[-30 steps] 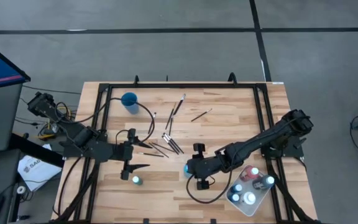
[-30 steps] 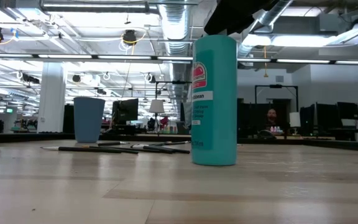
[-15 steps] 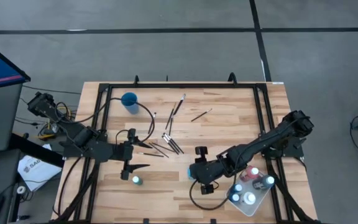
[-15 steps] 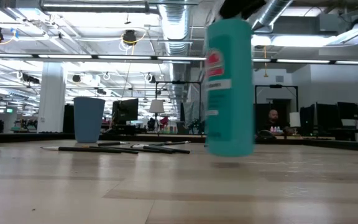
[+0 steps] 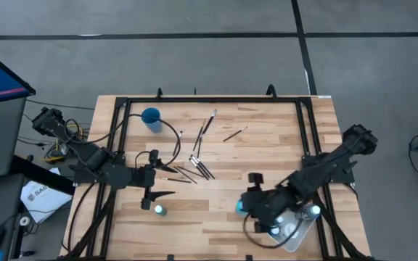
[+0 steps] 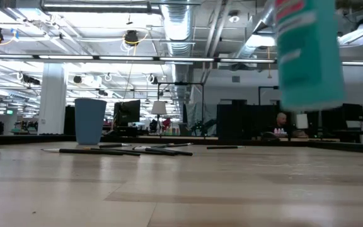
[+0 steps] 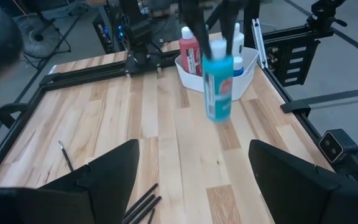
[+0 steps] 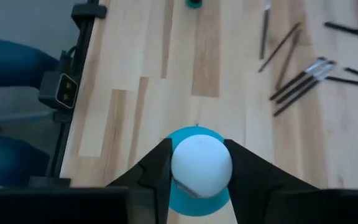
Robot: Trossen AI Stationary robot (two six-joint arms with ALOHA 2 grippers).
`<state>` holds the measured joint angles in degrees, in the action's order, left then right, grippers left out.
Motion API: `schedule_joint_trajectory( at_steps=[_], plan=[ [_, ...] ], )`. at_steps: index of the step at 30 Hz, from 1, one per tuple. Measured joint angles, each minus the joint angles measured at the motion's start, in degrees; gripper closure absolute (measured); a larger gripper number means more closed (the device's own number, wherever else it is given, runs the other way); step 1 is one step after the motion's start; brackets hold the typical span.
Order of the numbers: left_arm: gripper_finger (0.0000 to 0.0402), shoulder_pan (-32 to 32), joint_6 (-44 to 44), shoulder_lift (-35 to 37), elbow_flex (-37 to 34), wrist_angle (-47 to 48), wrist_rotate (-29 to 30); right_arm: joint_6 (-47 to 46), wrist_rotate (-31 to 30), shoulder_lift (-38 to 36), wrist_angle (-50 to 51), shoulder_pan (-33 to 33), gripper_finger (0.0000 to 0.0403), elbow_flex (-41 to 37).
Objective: Pick & Place Paint Supplies
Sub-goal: Put the large light blue paint bottle into the white bin
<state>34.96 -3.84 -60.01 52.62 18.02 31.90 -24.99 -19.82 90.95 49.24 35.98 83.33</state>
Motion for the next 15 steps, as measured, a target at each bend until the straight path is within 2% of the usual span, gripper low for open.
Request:
schedule_joint_trajectory(
  at_steps=[7, 15],
  plan=[
    [0.0103, 0.0, -0.04, 0.0, 0.0, -0.03, 0.02, -8.96, -7.5, -7.47, 8.68, 5.05, 0.0267, 0.09],
    [0.0103, 0.0, -0.06, 0.0, 0.0, -0.05, 0.02, -14.39, -8.72, -14.52, 13.42, 9.0, 0.0326, 0.09]
  ],
)
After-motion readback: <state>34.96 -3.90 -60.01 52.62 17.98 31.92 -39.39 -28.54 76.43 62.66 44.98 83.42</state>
